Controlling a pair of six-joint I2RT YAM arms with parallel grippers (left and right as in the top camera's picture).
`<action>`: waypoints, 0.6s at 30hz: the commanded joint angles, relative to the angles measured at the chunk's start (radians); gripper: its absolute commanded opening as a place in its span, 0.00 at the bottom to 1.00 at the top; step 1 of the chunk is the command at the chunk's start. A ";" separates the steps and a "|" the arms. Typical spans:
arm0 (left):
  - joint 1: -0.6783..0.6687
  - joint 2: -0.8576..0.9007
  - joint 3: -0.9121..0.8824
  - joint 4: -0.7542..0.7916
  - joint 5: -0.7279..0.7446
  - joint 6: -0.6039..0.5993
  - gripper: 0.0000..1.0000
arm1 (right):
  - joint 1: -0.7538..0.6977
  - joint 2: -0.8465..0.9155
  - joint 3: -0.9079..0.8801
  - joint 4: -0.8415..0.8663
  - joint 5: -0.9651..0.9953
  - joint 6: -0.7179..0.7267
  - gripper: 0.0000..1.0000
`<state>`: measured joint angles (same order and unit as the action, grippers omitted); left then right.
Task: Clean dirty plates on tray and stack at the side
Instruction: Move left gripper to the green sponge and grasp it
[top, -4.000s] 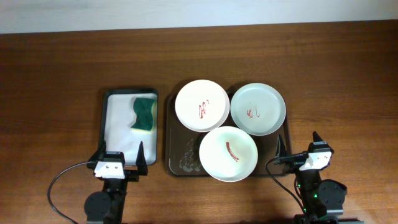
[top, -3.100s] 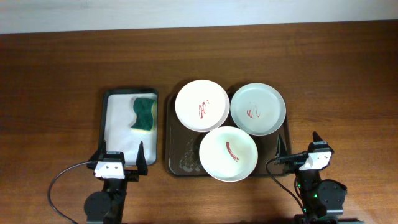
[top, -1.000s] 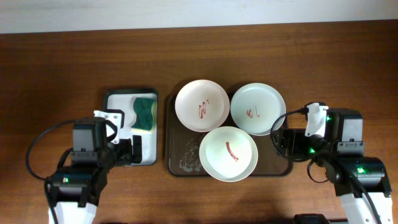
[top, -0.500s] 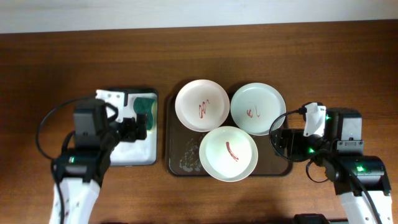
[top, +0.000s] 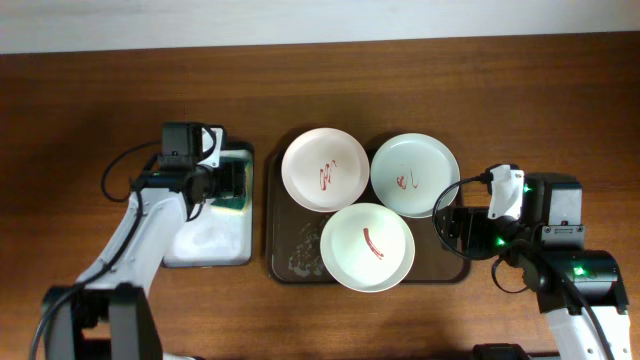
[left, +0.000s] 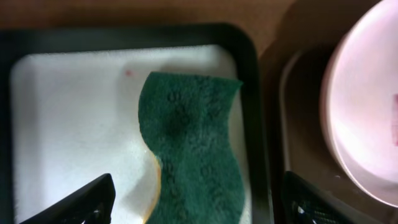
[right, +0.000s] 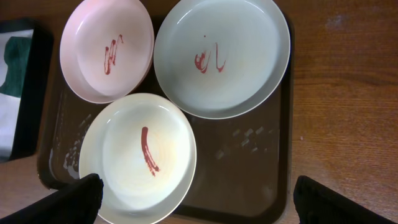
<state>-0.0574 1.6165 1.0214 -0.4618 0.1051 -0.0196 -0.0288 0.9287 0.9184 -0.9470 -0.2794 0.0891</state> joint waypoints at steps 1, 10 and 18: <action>0.005 0.068 0.018 0.021 0.014 -0.014 0.84 | 0.009 0.001 0.021 0.001 -0.009 0.005 0.99; 0.005 0.169 0.018 0.043 0.045 -0.014 0.72 | 0.009 0.001 0.021 0.002 -0.009 0.005 0.99; 0.005 0.214 0.019 0.064 0.045 -0.014 0.14 | 0.009 0.001 0.021 0.002 -0.009 0.005 0.99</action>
<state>-0.0574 1.8137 1.0233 -0.4019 0.1368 -0.0315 -0.0288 0.9287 0.9184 -0.9466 -0.2794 0.0940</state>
